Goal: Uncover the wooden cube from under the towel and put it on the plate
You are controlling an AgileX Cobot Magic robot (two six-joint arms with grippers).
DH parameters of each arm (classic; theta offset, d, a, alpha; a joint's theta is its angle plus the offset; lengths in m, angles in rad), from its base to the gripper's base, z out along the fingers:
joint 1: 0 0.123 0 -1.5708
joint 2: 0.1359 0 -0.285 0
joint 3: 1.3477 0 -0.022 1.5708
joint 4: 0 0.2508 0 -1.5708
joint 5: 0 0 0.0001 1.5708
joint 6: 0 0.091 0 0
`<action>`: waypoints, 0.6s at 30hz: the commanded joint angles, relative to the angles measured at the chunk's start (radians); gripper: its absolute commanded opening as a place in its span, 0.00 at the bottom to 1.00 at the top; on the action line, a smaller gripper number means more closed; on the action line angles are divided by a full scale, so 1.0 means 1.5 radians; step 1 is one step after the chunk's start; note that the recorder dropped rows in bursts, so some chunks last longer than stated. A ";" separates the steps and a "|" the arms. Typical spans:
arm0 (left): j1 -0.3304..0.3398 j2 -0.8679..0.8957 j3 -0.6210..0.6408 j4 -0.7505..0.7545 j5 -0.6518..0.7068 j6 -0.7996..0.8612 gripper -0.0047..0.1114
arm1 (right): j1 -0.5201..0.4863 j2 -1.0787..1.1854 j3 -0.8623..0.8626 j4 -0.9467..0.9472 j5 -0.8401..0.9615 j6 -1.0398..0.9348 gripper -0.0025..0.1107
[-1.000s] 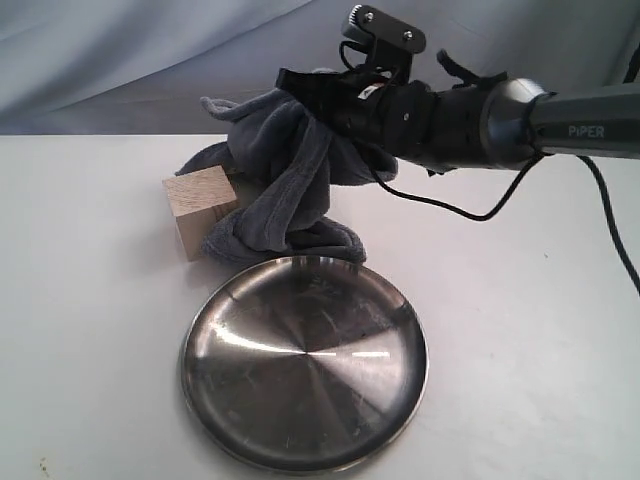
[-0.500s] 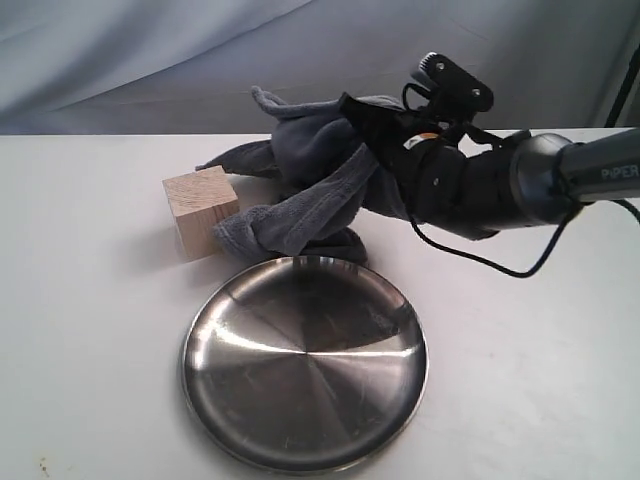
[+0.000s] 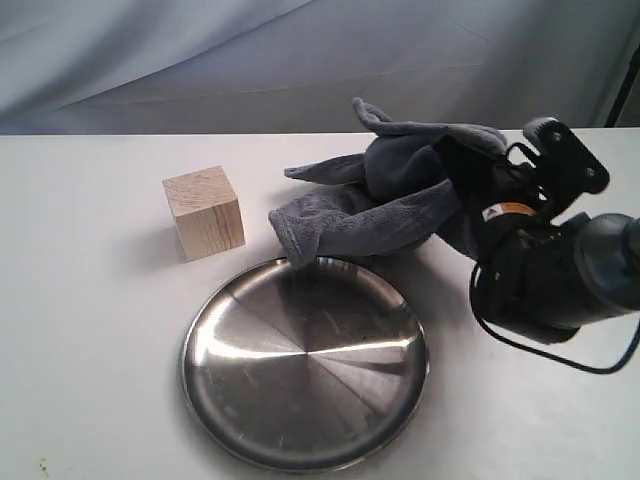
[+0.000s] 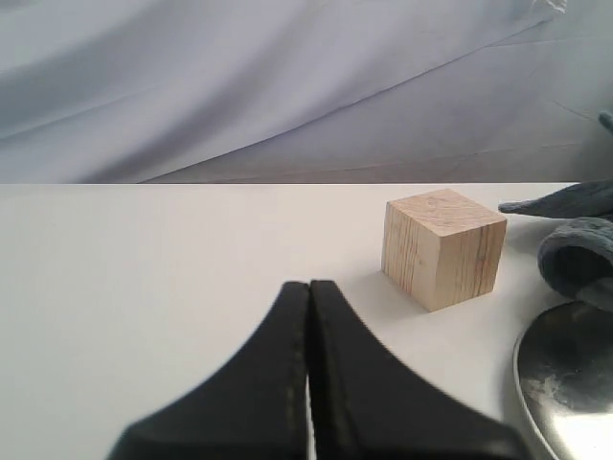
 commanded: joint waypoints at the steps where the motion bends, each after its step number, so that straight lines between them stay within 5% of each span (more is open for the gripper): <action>1: 0.002 -0.003 0.003 -0.003 -0.004 -0.001 0.04 | -0.006 -0.013 0.114 0.040 -0.133 0.128 0.02; 18: 0.002 -0.003 0.003 -0.003 -0.004 -0.002 0.04 | -0.006 -0.018 0.307 0.399 -0.133 0.283 0.02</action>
